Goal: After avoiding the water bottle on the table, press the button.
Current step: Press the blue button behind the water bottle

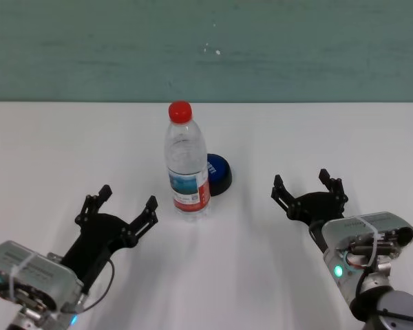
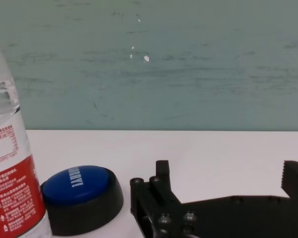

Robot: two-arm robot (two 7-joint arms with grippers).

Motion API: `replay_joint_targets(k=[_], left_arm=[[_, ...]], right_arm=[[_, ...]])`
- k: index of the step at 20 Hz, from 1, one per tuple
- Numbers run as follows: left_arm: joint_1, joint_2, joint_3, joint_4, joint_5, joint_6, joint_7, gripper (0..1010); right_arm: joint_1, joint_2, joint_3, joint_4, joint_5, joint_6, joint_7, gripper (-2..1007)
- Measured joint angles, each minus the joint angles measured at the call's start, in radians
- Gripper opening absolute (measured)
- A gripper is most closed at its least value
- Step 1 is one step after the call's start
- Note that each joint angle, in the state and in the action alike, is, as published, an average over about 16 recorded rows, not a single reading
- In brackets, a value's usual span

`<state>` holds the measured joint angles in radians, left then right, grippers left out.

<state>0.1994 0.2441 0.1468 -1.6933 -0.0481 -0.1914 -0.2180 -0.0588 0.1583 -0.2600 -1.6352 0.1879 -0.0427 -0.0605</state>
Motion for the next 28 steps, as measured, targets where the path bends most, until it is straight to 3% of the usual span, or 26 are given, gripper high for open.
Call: replay_joint_targets(k=[28], left_arm=[[-0.023, -0.022, 0.030, 0.017, 0.019, -0.003, 0.010, 1010]], right_arm=[[0.000, 0.000, 0.000, 0.000, 0.000, 0.000, 0.000, 1004]])
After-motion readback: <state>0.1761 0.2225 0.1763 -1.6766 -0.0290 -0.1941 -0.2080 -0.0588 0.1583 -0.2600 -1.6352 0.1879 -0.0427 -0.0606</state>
